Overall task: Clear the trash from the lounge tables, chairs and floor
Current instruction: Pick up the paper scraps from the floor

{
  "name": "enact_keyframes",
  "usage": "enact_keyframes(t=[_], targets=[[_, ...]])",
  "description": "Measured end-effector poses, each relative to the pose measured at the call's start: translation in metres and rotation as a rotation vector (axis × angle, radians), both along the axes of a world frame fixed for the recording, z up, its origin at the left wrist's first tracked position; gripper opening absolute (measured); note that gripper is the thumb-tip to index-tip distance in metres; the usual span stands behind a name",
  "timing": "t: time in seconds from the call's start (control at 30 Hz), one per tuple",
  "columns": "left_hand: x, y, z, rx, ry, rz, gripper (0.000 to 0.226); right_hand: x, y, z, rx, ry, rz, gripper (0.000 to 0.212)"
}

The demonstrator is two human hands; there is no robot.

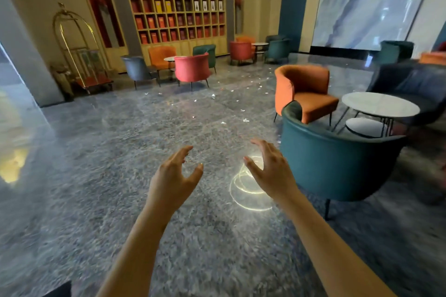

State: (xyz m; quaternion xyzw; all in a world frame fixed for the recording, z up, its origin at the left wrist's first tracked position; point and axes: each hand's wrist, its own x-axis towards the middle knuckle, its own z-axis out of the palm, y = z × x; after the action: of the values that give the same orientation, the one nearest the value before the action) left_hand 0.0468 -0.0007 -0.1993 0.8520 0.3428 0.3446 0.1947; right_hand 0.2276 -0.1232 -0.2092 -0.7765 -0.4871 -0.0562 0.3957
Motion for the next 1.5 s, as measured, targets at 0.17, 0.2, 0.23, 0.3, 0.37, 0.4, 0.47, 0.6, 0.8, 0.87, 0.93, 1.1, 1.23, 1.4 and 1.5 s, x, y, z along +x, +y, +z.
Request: enact_keyframes(t=[0.17, 0.2, 0.23, 0.3, 0.37, 0.4, 0.47, 0.6, 0.8, 0.87, 0.93, 1.1, 1.23, 1.4, 1.5], targets=[[0.068, 0.067, -0.014, -0.03, 0.028, -0.092, 0.051, 0.055, 0.047, -0.022, -0.056, 0.026, -0.062, 0.046], [0.083, 0.084, -0.016, -0.029, 0.031, -0.107, 0.051, 0.067, 0.061, -0.023, -0.056, 0.031, -0.08, 0.046], [0.098, 0.102, -0.016, -0.027, 0.034, -0.126, 0.052, 0.079, 0.077, -0.024, -0.055, 0.031, -0.099, 0.046], [0.127, 0.138, -0.015, -0.015, 0.034, -0.17, 0.052, 0.103, 0.11, -0.023, -0.051, 0.026, -0.132, 0.045], [0.153, 0.175, -0.009, -0.005, 0.044, -0.212, 0.052, 0.124, 0.143, -0.018, -0.058, 0.03, -0.168, 0.045], [0.166, 0.194, -0.005, -0.004, 0.053, -0.232, 0.052, 0.135, 0.159, -0.015, -0.063, 0.035, -0.181, 0.046], [0.193, 0.231, 0.001, 0.003, 0.066, -0.263, 0.051, 0.157, 0.19, -0.01, -0.052, 0.048, -0.214, 0.046], [0.254, 0.294, 0.003, -0.001, 0.048, -0.319, 0.047, 0.205, 0.24, -0.01, -0.022, 0.073, -0.285, 0.046], [0.351, 0.363, -0.031, -0.059, 0.089, -0.403, 0.047, 0.289, 0.305, -0.043, -0.084, 0.138, -0.348, 0.045], [0.389, 0.389, -0.042, -0.067, 0.105, -0.416, 0.048, 0.328, 0.331, -0.053, -0.089, 0.166, -0.358, 0.046], [0.434, 0.419, -0.05, -0.063, 0.107, -0.423, 0.049, 0.374, 0.362, -0.06, -0.074, 0.179, -0.365, 0.047], [0.558, 0.494, -0.041, -0.057, 0.126, -0.421, 0.05, 0.5, 0.433, -0.061, -0.074, 0.206, -0.366, 0.049], [0.643, 0.558, -0.028, -0.021, 0.139, -0.395, 0.051, 0.597, 0.496, -0.052, -0.088, 0.203, -0.35, 0.048], [0.721, 0.637, -0.039, -0.038, 0.151, -0.359, 0.052, 0.686, 0.573, -0.059, -0.089, 0.242, -0.323, 0.049], [0.775, 0.69, -0.055, -0.048, 0.163, -0.356, 0.053, 0.74, 0.617, -0.075, -0.095, 0.253, -0.328, 0.047]])
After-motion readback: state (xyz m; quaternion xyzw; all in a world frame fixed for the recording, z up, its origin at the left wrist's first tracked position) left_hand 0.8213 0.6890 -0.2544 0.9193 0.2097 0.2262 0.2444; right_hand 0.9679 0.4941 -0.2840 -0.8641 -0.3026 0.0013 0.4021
